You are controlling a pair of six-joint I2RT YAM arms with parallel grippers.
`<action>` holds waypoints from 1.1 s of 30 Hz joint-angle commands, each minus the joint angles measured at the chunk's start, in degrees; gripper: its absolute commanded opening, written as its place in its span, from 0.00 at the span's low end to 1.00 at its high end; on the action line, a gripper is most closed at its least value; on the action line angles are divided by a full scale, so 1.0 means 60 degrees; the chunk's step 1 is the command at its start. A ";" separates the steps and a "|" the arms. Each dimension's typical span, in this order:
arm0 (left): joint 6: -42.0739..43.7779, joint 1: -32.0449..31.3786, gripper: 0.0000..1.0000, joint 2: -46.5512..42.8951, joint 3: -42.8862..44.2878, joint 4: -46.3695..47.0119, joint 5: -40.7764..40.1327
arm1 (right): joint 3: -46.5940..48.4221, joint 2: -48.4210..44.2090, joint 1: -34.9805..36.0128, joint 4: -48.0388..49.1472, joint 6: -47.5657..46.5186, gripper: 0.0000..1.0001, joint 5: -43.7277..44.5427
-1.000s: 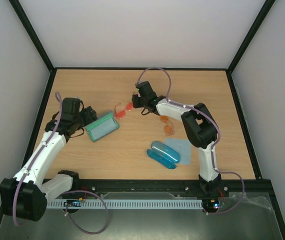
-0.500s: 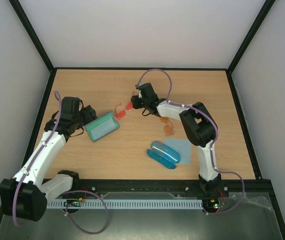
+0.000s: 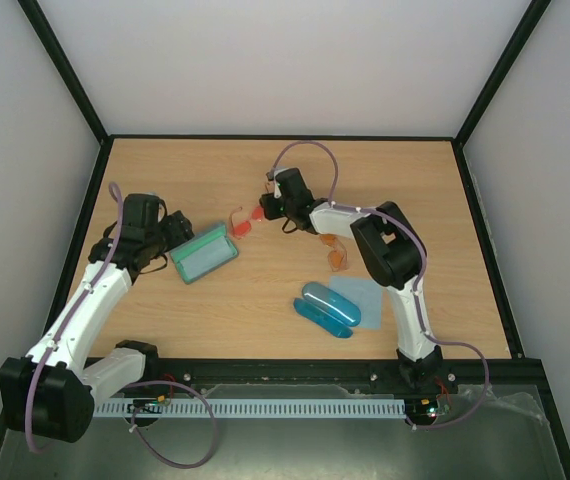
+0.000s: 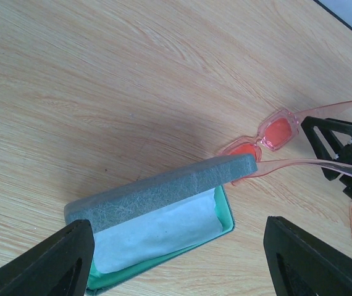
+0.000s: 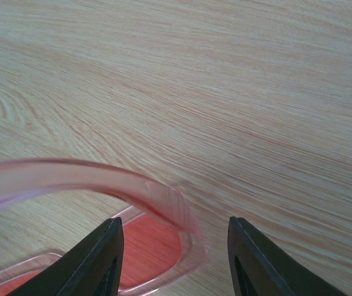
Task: Organize the sunglasses
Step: Pick up the sunglasses from the center of the board.
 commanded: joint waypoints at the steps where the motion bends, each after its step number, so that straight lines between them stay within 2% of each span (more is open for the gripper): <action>1: 0.0155 0.0056 0.78 0.0052 0.0294 -0.0213 -0.0055 | 0.0446 0.0333 -0.0052 0.0323 -0.0099 0.47 0.0074; 10: 0.0210 0.0053 0.78 0.0160 0.0296 -0.0243 -0.0055 | 0.0589 0.0320 -0.0048 0.0458 -0.0191 0.37 0.0147; 13: 0.0205 0.0045 0.78 0.0200 0.0347 -0.0250 -0.0020 | 0.0673 0.0341 -0.0048 0.0441 -0.0216 0.31 0.0086; 16: 0.0239 0.0051 0.78 0.0261 0.0410 -0.0243 0.0000 | 0.0784 0.0389 -0.0048 0.0274 -0.0202 0.14 0.0045; 22: 0.0310 0.0056 0.78 0.0342 0.0443 -0.0270 0.0039 | 0.0503 0.0036 -0.0048 0.0096 -0.0137 0.03 0.0232; 29: 0.0340 0.0047 0.78 0.0393 0.0413 -0.0213 0.0142 | 0.0510 -0.0499 -0.0048 -0.0824 -0.0164 0.01 0.0738; 33: 0.0366 0.0055 0.78 0.0423 0.0482 -0.0208 0.0198 | 0.0770 -0.1052 -0.0055 -0.1871 -0.0266 0.01 0.1052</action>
